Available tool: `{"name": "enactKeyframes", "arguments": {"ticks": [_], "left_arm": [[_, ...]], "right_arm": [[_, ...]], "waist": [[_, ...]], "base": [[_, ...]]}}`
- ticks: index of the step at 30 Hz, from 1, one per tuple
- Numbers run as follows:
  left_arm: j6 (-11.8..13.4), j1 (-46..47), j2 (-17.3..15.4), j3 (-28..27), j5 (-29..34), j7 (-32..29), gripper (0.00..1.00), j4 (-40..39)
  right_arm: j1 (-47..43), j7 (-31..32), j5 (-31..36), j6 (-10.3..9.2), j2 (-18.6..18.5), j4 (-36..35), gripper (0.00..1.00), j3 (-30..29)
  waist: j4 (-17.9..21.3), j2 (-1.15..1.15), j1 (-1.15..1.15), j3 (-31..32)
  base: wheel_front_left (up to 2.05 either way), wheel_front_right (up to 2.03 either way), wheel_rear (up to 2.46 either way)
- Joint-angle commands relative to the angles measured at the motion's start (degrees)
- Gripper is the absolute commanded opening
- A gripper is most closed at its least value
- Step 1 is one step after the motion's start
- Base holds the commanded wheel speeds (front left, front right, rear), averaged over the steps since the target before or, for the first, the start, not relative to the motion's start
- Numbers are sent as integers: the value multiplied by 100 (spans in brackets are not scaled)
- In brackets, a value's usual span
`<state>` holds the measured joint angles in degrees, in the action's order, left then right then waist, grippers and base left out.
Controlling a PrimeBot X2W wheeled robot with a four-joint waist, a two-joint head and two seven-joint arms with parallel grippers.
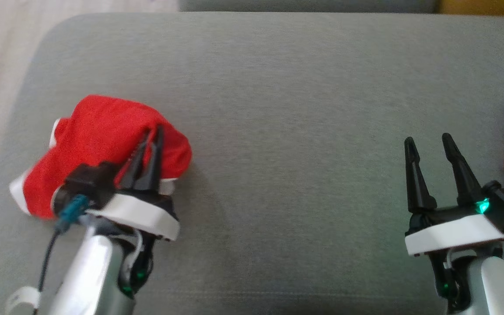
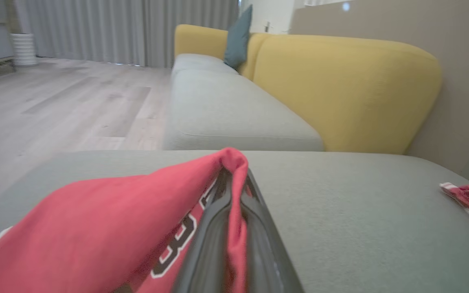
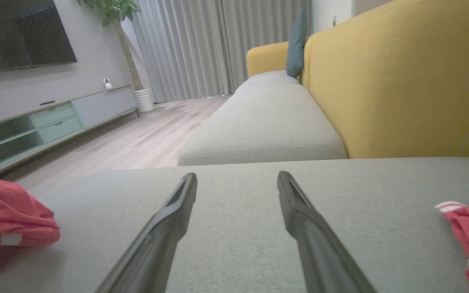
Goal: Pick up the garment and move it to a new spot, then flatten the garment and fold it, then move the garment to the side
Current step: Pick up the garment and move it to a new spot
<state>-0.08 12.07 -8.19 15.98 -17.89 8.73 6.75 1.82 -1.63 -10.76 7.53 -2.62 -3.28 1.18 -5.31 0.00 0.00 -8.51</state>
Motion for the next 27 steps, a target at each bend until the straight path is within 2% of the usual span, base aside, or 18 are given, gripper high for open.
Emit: {"name": "enactKeyframes", "arguments": {"ticks": [1, 8, 13, 18, 25, 26, 27], "left_arm": [[-46, 317, -27, -108, 45, -13, 0, -248], [-338, 906, 185, 463, 171, -78, 0, -207], [-448, 1369, 307, 802, 246, -69, 0, -159], [-549, 1665, 385, 1129, 221, -52, 0, 79], [-669, 1810, 360, 1640, 234, -42, 0, 861], [-677, 1811, 352, 1704, 244, -6, 19, 936], [-691, 1797, 345, 1859, 286, 61, 100, 1038]], "right_arm": [[157, -88, -39, -4, -26, -193, 100, 147], [199, -190, -88, -4, -26, -222, 100, 157], [194, -309, -120, -4, -26, -233, 100, 164], [189, -434, -222, -4, -26, -234, 100, 167], [256, -569, -325, -4, -26, -100, 100, 250], [265, -582, -331, -4, -26, -71, 100, 250], [250, -593, -322, -4, -26, -18, 100, 236]], "waist": [[417, 0, 0, -133], [1360, 0, 0, -441], [1872, 0, 0, -667], [2060, 0, 0, -906], [2071, 0, 0, -1113], [2049, 0, 0, -1118], [1958, 0, 0, -1082]], "base": [[0, 0, 0], [0, 0, 0], [0, 0, 0], [0, 0, 0], [0, 0, 0], [0, 0, 0], [0, 0, 0]]}}
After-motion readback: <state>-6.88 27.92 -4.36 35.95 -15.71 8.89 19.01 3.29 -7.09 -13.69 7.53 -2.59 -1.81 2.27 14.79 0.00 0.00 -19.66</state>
